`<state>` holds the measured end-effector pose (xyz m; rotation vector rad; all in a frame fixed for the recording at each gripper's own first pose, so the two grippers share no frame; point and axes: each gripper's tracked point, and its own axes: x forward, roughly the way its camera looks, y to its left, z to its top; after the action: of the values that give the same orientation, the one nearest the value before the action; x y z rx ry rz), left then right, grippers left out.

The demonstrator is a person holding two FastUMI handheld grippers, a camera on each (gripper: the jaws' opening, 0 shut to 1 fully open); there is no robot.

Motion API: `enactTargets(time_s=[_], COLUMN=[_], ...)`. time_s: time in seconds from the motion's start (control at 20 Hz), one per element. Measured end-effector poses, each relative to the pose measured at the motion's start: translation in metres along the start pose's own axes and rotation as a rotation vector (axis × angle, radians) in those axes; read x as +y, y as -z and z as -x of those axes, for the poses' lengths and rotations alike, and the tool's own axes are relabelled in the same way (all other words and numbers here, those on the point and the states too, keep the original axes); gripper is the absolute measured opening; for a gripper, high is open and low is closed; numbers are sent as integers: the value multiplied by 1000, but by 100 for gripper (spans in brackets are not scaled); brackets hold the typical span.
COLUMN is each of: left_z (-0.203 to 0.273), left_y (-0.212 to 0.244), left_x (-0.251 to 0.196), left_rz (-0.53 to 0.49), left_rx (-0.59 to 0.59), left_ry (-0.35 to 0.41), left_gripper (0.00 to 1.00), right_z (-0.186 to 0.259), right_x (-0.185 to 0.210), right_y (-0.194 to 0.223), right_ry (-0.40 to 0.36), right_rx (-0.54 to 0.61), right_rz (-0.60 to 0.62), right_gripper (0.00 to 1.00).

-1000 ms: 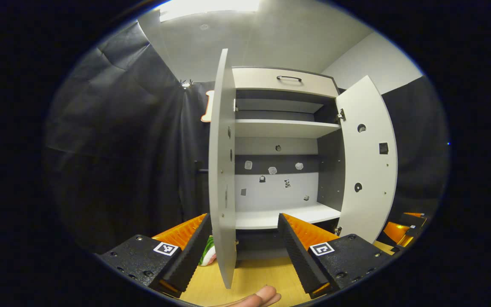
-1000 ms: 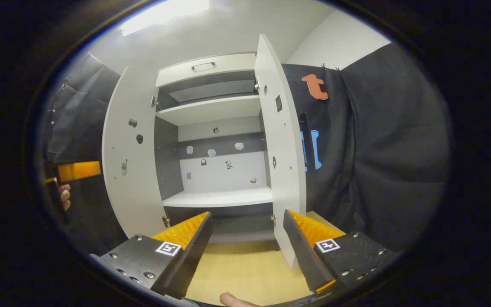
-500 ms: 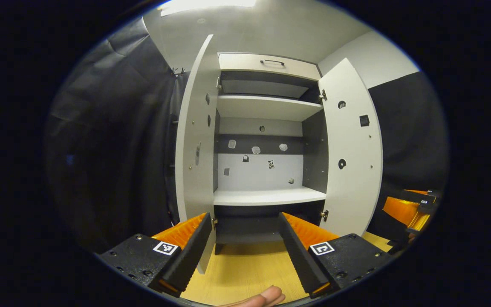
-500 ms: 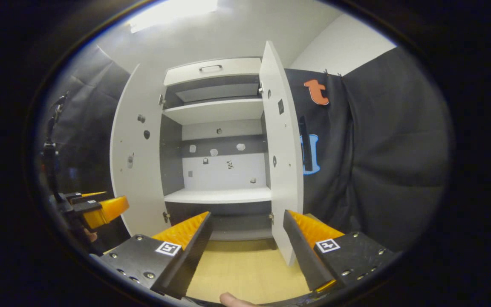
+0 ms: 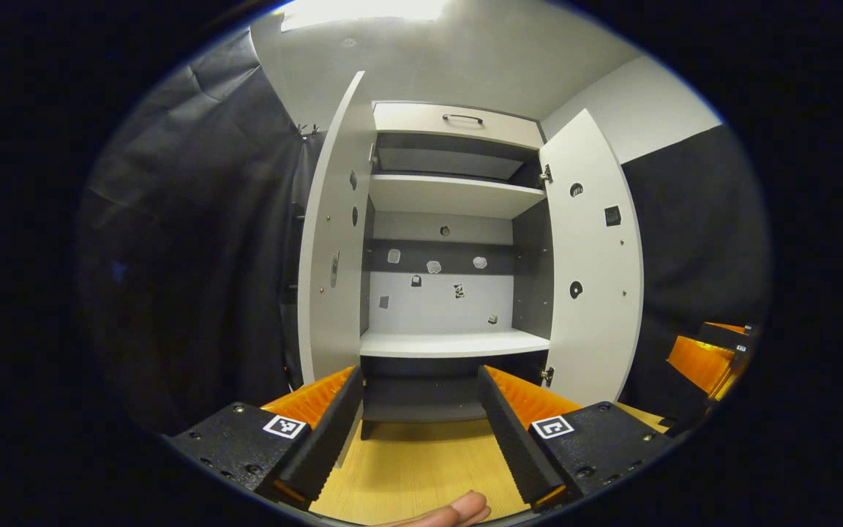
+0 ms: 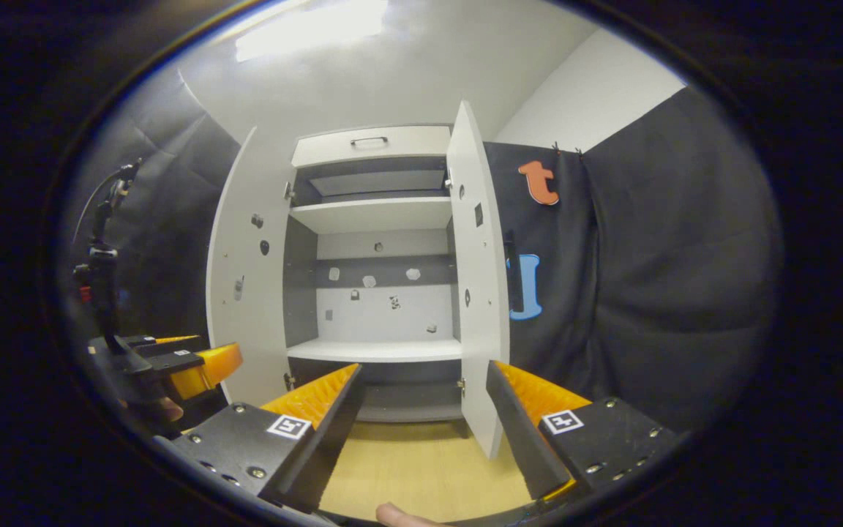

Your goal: Open the right door of the double-door shoe cabinet with the right hand, and open the left door with the left hand.

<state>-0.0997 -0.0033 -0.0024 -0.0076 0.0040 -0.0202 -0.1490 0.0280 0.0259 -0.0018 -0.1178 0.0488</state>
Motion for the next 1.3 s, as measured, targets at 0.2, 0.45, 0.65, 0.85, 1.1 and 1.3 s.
enactTargets(time_s=[0.2,0.45,0.65,0.85,1.1,1.3], left_z=[4,8,10,13,15,14], left_y=[-2,-5,-6,-10,-14,-11], left_x=[-4,3,10,14,17,17], left_rz=[15,17,-1,5,-1,0], left_rx=[-1,-9,-16,-21,-33,-26], left_ry=[18,14,-3,-7,-14,-13], left_gripper=[96,96,96,96,96,96], right_z=[1,-3,-3,-2,-2,-2], right_x=[9,21,23,26,26,26], right_y=[3,12,11,15,21,23], right_ry=[-15,-36,-37,-44,-45,-49], right_rx=[2,18,15,18,28,29], right_rz=[29,44,37,45,39,40], right_gripper=[95,95,99,99,94,99])
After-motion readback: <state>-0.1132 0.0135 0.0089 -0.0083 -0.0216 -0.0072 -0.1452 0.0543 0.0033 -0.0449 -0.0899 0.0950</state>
